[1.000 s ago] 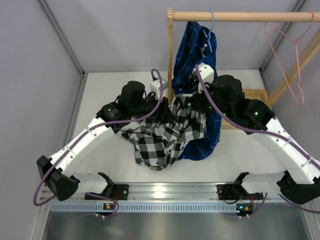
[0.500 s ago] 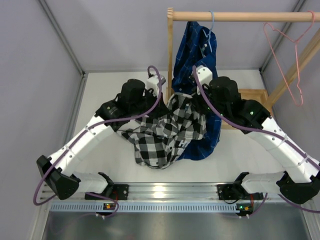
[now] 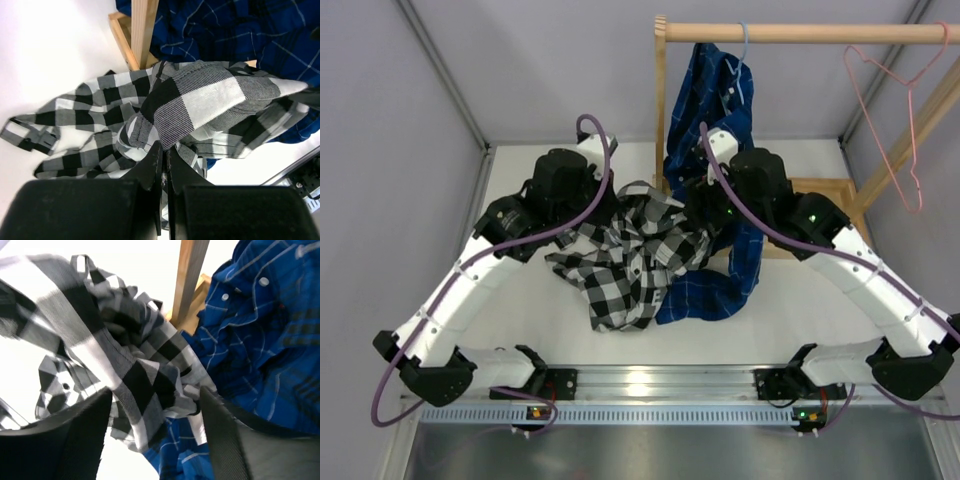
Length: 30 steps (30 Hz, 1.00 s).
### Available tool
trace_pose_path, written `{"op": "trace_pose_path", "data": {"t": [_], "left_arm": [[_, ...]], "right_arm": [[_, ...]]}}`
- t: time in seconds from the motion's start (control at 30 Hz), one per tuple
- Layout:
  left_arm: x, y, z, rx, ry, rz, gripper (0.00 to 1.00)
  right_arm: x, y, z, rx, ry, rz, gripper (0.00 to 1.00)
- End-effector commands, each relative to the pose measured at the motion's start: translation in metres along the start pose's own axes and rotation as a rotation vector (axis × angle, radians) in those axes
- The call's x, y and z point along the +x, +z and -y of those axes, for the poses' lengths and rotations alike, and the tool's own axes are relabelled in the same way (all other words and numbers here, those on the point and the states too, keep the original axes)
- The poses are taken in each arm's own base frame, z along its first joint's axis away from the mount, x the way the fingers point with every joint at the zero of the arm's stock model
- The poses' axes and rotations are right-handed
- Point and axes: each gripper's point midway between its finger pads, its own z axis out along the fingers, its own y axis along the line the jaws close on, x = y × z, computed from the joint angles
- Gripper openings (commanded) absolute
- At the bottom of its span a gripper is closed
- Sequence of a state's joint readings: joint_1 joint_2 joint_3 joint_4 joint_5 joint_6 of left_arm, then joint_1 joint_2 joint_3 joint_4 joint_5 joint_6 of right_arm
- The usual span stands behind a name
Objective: Place the shirt on the hanger
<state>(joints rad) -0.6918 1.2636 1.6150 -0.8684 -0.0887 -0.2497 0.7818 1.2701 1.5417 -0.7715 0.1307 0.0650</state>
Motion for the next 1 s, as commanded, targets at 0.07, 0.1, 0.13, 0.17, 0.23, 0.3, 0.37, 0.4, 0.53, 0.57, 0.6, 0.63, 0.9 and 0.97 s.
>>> {"op": "trace_pose_path", "data": {"t": [0.07,0.1,0.13,0.17,0.23,0.3,0.37,0.4,0.53,0.57,0.6,0.63,0.9,0.97], "left_arm": [[0.005,0.009,0.003,0.028,-0.067,0.057,0.00],[0.008,0.012,0.003,0.025,-0.070,0.047,0.00],[0.014,0.017,0.002,0.023,-0.067,0.029,0.00],[0.016,0.018,0.003,0.031,-0.066,0.023,0.00],[0.025,0.016,0.003,0.037,-0.073,0.021,0.00],[0.028,0.014,0.004,0.053,-0.077,0.028,0.00],[0.037,0.011,0.001,0.048,-0.074,0.021,0.00],[0.040,0.009,-0.002,0.038,-0.074,0.019,0.00],[0.059,-0.002,-0.007,0.037,-0.080,0.004,0.00],[0.069,-0.001,-0.009,0.034,-0.076,-0.015,0.00],[0.072,-0.005,-0.009,0.038,-0.075,-0.014,0.00],[0.078,-0.005,-0.009,0.042,-0.073,-0.030,0.00],[0.115,-0.004,-0.017,0.040,-0.035,-0.106,0.00],[0.122,-0.005,-0.014,0.061,-0.045,-0.120,0.00]], "right_arm": [[-0.047,-0.049,0.024,0.072,0.033,0.155,0.72],[-0.054,-0.062,0.029,0.088,0.032,0.175,0.73],[-0.058,-0.070,0.041,0.140,0.039,0.188,0.83],[-0.061,-0.078,0.050,0.174,0.046,0.198,0.89],[-0.066,-0.097,0.082,0.279,0.082,0.211,1.00],[-0.069,-0.110,0.107,0.354,0.130,0.209,1.00],[-0.076,-0.134,0.143,0.484,0.184,0.239,1.00],[-0.077,-0.145,0.155,0.547,0.188,0.252,0.99],[-0.094,-0.210,0.196,0.850,0.176,0.367,0.99],[-0.101,-0.227,0.198,0.871,0.147,0.393,0.99],[-0.102,-0.233,0.202,0.897,0.132,0.389,0.99],[-0.100,-0.243,0.214,0.958,0.128,0.374,0.99],[-0.053,-0.266,0.282,1.212,0.127,0.162,0.99],[-0.038,-0.267,0.291,1.235,0.136,0.132,0.99]]}}
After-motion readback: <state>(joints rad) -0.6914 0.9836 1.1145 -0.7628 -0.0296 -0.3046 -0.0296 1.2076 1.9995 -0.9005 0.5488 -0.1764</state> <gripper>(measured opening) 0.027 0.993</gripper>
